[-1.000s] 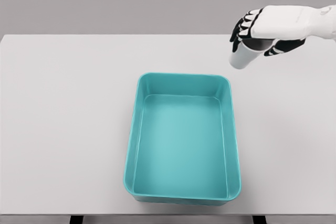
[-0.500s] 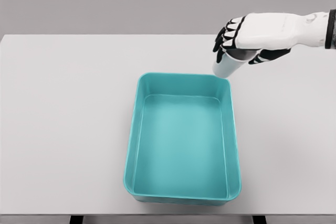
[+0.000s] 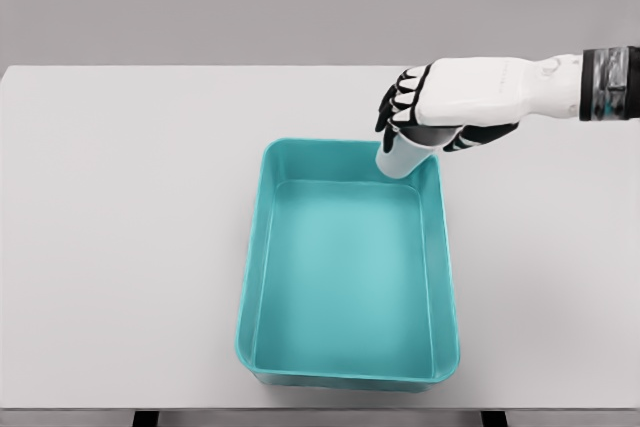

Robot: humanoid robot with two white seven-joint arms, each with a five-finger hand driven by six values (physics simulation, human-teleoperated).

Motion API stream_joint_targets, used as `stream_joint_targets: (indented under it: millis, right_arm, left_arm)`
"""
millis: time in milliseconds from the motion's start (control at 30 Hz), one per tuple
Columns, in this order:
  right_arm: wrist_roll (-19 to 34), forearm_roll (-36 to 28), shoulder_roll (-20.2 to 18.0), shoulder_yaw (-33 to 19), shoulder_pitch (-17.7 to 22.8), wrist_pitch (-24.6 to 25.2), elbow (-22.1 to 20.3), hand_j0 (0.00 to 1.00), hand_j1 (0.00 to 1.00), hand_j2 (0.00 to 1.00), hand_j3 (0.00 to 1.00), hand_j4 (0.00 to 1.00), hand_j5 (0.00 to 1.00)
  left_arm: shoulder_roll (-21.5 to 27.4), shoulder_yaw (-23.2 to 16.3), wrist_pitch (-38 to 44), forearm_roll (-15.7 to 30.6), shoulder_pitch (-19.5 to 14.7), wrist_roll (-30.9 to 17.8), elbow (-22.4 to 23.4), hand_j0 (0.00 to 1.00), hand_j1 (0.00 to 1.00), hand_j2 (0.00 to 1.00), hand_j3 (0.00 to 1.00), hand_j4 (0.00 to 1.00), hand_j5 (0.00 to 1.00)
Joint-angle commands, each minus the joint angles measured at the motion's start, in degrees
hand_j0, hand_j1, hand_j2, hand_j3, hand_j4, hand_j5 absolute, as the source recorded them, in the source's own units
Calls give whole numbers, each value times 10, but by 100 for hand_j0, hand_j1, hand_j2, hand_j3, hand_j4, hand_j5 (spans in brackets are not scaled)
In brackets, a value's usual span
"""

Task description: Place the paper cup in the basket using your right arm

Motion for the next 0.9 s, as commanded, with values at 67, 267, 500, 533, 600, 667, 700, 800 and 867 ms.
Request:
stream_joint_targets:
  millis: [67, 267, 500, 533, 600, 667, 700, 800, 867]
  right_arm:
    - [0, -3, 16, 2, 3, 8, -2, 63, 63, 63, 63, 63, 63]
    - [0, -2, 26, 17, 4, 14, -2, 63, 63, 63, 63, 63, 63]
    - [0, 0, 39, 22, 25, 15, -2, 63, 63, 63, 63, 63, 63]
    - [0, 0, 39, 26, 25, 15, -1, 63, 63, 63, 63, 63, 63]
    - [0, 2, 44, 32, 26, 16, 2, 63, 63, 63, 63, 63, 63]
    - [0, 4, 53, 36, 29, 17, 4, 63, 63, 63, 63, 63, 63]
    - [0, 5, 54, 39, 30, 26, 4, 63, 63, 63, 63, 63, 63]
    - [0, 5, 55, 48, 31, 28, 4, 63, 63, 63, 63, 63, 63]
    - [0, 6, 62, 55, 30, 29, 10, 63, 63, 63, 63, 63, 63]
  left_arm:
    - [0, 0, 0, 0, 0, 1, 0, 100, 100, 100, 100, 100, 100]
    - [0, 0, 0, 0, 0, 0, 0, 100, 100, 100, 100, 100, 100]
    - [0, 0, 0, 0, 0, 0, 0, 100, 100, 100, 100, 100, 100]
    - [0, 0, 0, 0, 0, 0, 0, 100, 100, 100, 100, 100, 100]
    - [0, 0, 0, 0, 0, 0, 0, 100, 100, 100, 100, 100, 100]
    - [0, 0, 0, 0, 0, 1, 0, 100, 100, 100, 100, 100, 100]
    - [0, 0, 0, 0, 0, 0, 0, 100, 100, 100, 100, 100, 100]
    - [0, 0, 0, 0, 0, 0, 0, 100, 100, 100, 100, 100, 100]
    - [0, 0, 0, 0, 0, 0, 0, 100, 100, 100, 100, 100, 100]
